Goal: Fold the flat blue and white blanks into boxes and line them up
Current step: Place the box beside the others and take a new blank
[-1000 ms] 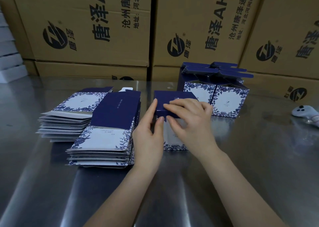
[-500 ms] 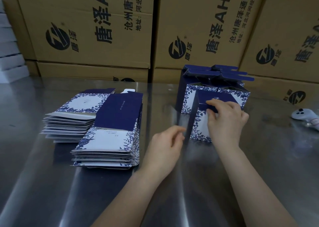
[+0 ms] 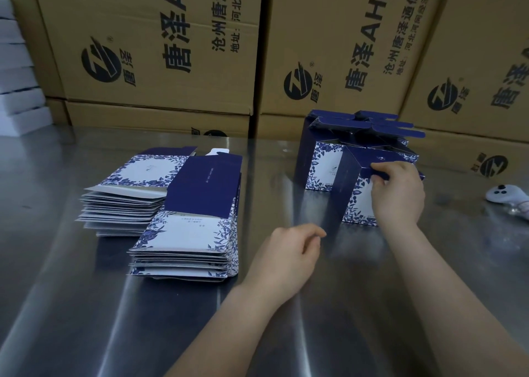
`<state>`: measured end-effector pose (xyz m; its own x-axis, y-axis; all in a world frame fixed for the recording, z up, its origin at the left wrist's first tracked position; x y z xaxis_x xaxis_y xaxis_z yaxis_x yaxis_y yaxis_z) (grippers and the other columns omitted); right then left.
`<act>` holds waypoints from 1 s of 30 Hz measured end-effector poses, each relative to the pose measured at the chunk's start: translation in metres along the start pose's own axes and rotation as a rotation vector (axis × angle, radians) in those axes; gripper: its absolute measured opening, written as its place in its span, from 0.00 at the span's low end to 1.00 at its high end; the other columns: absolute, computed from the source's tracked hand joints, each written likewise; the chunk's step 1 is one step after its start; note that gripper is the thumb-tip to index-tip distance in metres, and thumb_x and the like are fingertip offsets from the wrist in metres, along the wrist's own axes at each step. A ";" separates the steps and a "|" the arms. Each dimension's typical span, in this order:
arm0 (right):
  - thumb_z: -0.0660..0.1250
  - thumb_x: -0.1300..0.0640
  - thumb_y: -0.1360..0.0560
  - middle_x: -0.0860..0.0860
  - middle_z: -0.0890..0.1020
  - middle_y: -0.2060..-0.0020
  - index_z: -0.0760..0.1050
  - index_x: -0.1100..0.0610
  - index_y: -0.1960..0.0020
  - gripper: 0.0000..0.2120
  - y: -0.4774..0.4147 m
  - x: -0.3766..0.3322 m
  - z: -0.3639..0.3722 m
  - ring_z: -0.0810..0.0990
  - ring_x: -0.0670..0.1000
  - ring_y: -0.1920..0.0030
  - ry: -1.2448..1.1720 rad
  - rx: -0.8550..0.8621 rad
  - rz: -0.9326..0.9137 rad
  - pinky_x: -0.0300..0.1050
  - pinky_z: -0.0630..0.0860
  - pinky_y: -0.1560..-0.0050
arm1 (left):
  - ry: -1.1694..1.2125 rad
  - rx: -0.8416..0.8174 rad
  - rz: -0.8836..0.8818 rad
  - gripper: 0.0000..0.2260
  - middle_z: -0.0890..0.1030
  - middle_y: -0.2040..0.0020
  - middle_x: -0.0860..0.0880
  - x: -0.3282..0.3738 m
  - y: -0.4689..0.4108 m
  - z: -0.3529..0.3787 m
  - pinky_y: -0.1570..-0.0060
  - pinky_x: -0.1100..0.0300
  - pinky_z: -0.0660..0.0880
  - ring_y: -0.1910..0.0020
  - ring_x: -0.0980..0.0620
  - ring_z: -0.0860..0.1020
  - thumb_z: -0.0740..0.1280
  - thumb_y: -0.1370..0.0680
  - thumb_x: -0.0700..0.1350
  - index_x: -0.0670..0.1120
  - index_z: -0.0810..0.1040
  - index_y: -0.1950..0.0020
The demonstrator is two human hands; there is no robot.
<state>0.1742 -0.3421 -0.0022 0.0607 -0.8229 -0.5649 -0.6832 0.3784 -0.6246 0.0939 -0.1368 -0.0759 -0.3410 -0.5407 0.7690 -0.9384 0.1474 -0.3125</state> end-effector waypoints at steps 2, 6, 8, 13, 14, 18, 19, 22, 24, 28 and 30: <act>0.62 0.63 0.22 0.53 0.77 0.39 0.79 0.55 0.39 0.14 -0.006 0.003 0.002 0.75 0.55 0.42 0.005 -0.031 -0.015 0.43 0.65 0.53 | -0.017 -0.009 0.000 0.10 0.85 0.52 0.52 0.000 0.000 0.001 0.48 0.51 0.77 0.51 0.49 0.81 0.62 0.20 0.48 0.55 0.81 0.43; 0.63 0.64 0.23 0.56 0.79 0.40 0.79 0.58 0.39 0.14 -0.014 0.003 0.003 0.74 0.58 0.39 0.076 -0.057 -0.078 0.53 0.64 0.33 | -0.053 -0.022 0.003 0.10 0.84 0.54 0.52 0.001 0.000 0.003 0.50 0.52 0.77 0.53 0.48 0.80 0.62 0.20 0.47 0.55 0.81 0.44; 0.63 0.62 0.23 0.55 0.81 0.44 0.79 0.56 0.40 0.13 -0.018 0.003 0.003 0.75 0.58 0.40 0.204 -0.040 -0.111 0.61 0.52 0.26 | -0.067 -0.024 0.005 0.09 0.84 0.56 0.51 0.001 0.000 0.003 0.51 0.52 0.77 0.54 0.48 0.80 0.63 0.20 0.47 0.55 0.82 0.44; 0.61 0.57 0.22 0.54 0.82 0.44 0.78 0.50 0.38 0.14 -0.022 0.007 0.006 0.70 0.61 0.36 0.307 -0.041 -0.062 0.60 0.52 0.32 | -0.081 -0.032 0.011 0.09 0.84 0.55 0.51 0.004 0.000 0.003 0.50 0.52 0.77 0.53 0.48 0.80 0.63 0.20 0.48 0.54 0.82 0.44; 0.61 0.57 0.22 0.54 0.81 0.44 0.77 0.50 0.37 0.15 -0.023 0.008 0.008 0.69 0.61 0.35 0.307 -0.054 -0.056 0.60 0.54 0.33 | -0.085 -0.031 0.013 0.10 0.84 0.55 0.51 0.004 0.000 0.003 0.50 0.52 0.77 0.53 0.48 0.80 0.62 0.20 0.48 0.54 0.82 0.44; 0.58 0.58 0.23 0.55 0.78 0.40 0.74 0.51 0.34 0.19 -0.028 0.011 0.014 0.68 0.60 0.33 0.305 -0.119 -0.050 0.60 0.56 0.35 | -0.090 -0.039 0.018 0.10 0.84 0.53 0.51 0.005 0.001 0.004 0.49 0.52 0.77 0.51 0.47 0.80 0.62 0.19 0.48 0.55 0.81 0.43; 0.58 0.58 0.23 0.54 0.77 0.39 0.72 0.51 0.33 0.19 -0.030 0.012 0.016 0.67 0.59 0.32 0.307 -0.141 -0.052 0.60 0.56 0.35 | -0.094 -0.041 0.020 0.10 0.84 0.52 0.51 0.005 0.001 0.005 0.48 0.52 0.77 0.51 0.47 0.80 0.62 0.19 0.48 0.55 0.81 0.43; 0.57 0.56 0.22 0.52 0.74 0.37 0.69 0.51 0.30 0.21 -0.037 0.016 0.022 0.66 0.58 0.32 0.318 -0.221 -0.066 0.62 0.56 0.35 | -0.104 -0.040 0.022 0.10 0.84 0.52 0.52 0.005 0.001 0.006 0.49 0.52 0.77 0.51 0.48 0.80 0.62 0.20 0.48 0.55 0.81 0.43; 0.58 0.56 0.22 0.52 0.72 0.34 0.67 0.51 0.28 0.22 -0.041 0.018 0.025 0.64 0.57 0.31 0.312 -0.269 -0.059 0.63 0.56 0.33 | -0.104 -0.039 0.021 0.10 0.84 0.52 0.52 0.005 0.001 0.006 0.49 0.52 0.77 0.51 0.48 0.81 0.62 0.20 0.48 0.55 0.81 0.43; 0.60 0.55 0.22 0.54 0.67 0.29 0.64 0.51 0.26 0.24 -0.045 0.021 0.029 0.60 0.57 0.27 0.314 -0.309 -0.050 0.63 0.55 0.30 | -0.107 -0.038 0.024 0.10 0.84 0.52 0.52 0.006 0.002 0.005 0.49 0.53 0.77 0.51 0.48 0.81 0.62 0.20 0.47 0.54 0.81 0.43; 0.60 0.54 0.22 0.56 0.60 0.25 0.62 0.50 0.25 0.25 -0.045 0.023 0.031 0.55 0.56 0.24 0.318 -0.331 -0.026 0.61 0.53 0.29 | -0.114 -0.035 0.026 0.10 0.85 0.51 0.51 0.007 0.002 0.004 0.48 0.52 0.76 0.51 0.48 0.80 0.62 0.20 0.47 0.54 0.81 0.43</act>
<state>0.2296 -0.3650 -0.0038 -0.1103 -0.9392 -0.3253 -0.8831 0.2428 -0.4016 0.0904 -0.1437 -0.0737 -0.3582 -0.6271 0.6917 -0.9315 0.1904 -0.3098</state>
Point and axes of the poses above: each hand's wrist, its own y-axis away from the middle knuckle, its own z-axis out of the palm, x = y × z, the point moved 6 cm from there along -y, towards the middle knuckle
